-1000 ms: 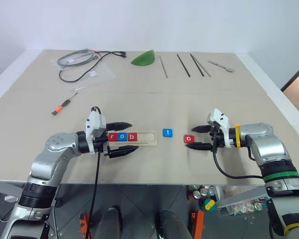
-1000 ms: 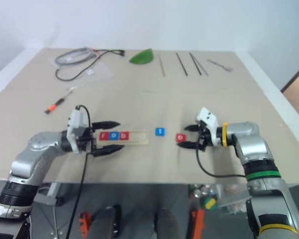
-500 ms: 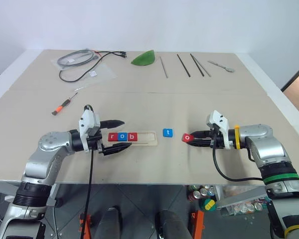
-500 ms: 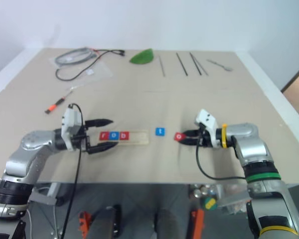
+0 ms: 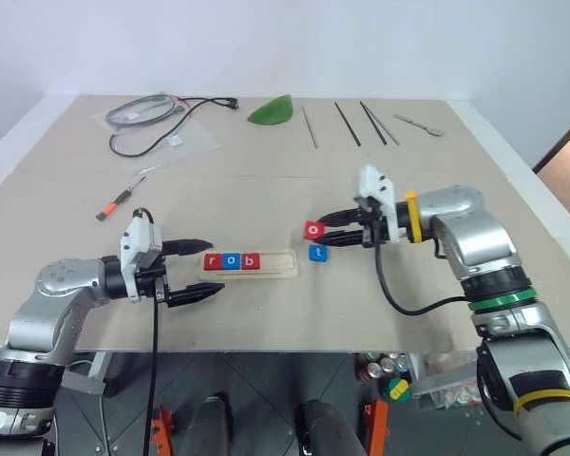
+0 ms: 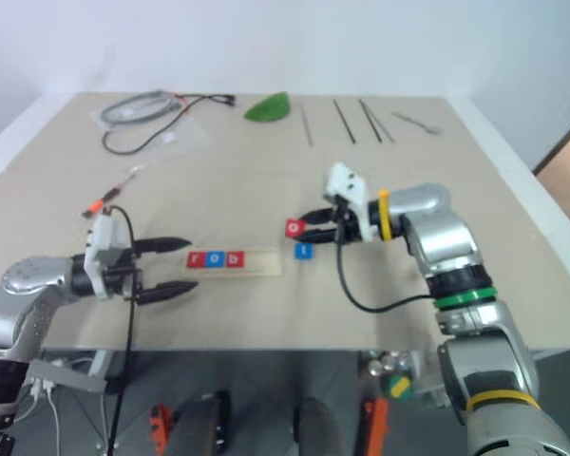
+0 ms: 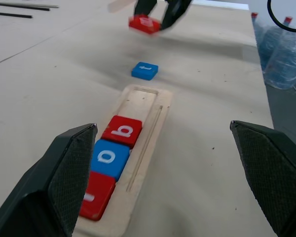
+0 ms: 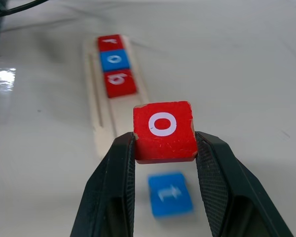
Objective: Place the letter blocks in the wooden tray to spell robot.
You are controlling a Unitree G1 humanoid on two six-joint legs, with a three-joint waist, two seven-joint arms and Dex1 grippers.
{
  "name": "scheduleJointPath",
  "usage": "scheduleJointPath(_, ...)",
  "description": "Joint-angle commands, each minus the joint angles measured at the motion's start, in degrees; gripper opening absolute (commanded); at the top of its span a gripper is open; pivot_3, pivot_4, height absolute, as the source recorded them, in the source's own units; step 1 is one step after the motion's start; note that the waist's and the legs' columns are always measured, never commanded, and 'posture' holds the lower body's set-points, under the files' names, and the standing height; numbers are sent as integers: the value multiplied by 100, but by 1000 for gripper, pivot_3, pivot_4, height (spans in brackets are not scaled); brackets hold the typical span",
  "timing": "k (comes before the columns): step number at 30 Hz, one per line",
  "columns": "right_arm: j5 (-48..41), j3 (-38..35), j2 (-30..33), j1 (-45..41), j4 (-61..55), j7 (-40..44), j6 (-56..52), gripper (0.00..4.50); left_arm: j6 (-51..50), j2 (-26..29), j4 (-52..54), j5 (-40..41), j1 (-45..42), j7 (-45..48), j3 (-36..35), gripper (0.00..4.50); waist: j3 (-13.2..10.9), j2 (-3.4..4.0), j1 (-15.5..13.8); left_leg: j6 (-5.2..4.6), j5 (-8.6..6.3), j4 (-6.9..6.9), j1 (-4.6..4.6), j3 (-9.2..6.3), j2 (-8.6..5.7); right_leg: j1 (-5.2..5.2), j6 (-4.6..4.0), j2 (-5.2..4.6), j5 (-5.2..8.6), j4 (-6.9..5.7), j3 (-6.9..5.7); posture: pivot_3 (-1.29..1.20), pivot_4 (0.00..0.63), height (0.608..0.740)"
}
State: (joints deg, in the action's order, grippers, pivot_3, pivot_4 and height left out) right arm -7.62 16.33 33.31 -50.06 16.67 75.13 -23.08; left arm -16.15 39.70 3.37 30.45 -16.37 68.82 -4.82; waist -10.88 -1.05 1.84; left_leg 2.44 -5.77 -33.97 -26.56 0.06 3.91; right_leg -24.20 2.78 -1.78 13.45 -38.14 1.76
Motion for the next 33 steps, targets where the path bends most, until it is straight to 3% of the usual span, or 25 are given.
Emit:
scheduleJointPath(1, 258, 342, -187, -223, 2, 27, 80, 1162, 25, 16, 269, 102, 67, -99, -188, 4500, 0, 0, -7, 0, 0, 0, -1, 1, 0, -1, 0, -1, 0, 0, 0, 0, 150, 740)
scheduleJointPath(17, 818, 864, -839, -1027, 1273, 415, 805, 1162, -51, -61, 720, 220, 490, -414, -188, 4500, 0, 1, -22, 0, 0, 4, -3, 2, 1, -7, -3, 1, -2, -1, -1, 0, 150, 740)
scheduleJointPath(33, 1263, 877, -1370, -1540, 2345, 508, 1400, 1162, -61, -127, 883, 262, 632, -570, -153, 4500, 0, 1, -18, 0, 0, 9, -2, 2, 2, -10, -5, 3, -3, -1, -1, 0, 150, 740)
